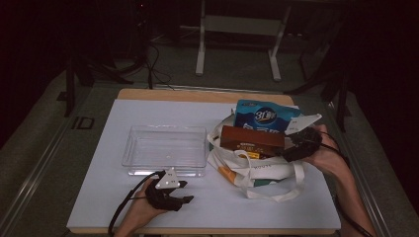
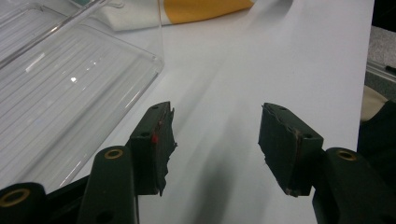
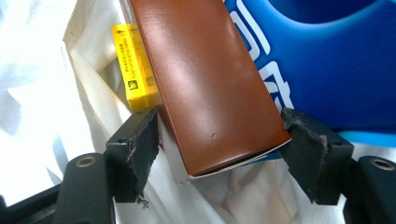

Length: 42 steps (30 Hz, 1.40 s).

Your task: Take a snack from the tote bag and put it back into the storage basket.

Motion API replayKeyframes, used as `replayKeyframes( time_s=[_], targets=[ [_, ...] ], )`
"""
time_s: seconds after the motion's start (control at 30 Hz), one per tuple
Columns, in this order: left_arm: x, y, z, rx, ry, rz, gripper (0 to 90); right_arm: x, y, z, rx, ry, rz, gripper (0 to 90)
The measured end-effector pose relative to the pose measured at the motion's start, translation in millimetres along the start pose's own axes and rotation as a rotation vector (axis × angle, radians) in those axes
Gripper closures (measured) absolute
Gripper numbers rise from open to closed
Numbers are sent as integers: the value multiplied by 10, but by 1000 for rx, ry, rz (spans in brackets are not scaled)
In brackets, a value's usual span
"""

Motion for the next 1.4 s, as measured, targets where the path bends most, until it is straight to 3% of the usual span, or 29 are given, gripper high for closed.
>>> replayKeyframes(
  time_s=[0.4, 0.63, 1.03, 1.4],
  targets=[
    [28, -13, 6, 1, 6, 5, 449, -106, -15, 5, -2, 118, 114, 316],
    [28, -16, 7, 2, 8, 3, 450, -138, 60, 39, -88, 132, 143, 396],
    [41, -31, 5, 6, 3, 12, 450, -278, -42, 41, -93, 152, 211, 305],
    [50, -49, -1, 12, 2, 16, 449, -372, -127, 27, -127, 159, 281, 309]
  ],
)
Point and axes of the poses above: each handheld gripper's, and its own axes: y roughly backward along the jaws, x roughly out of its underside, z roughly to its left, the point moved 4 cm from there along -y, roughly forward along the jaws, and after that the axes turned 5 degrees about -y, right-handed, at the moved point
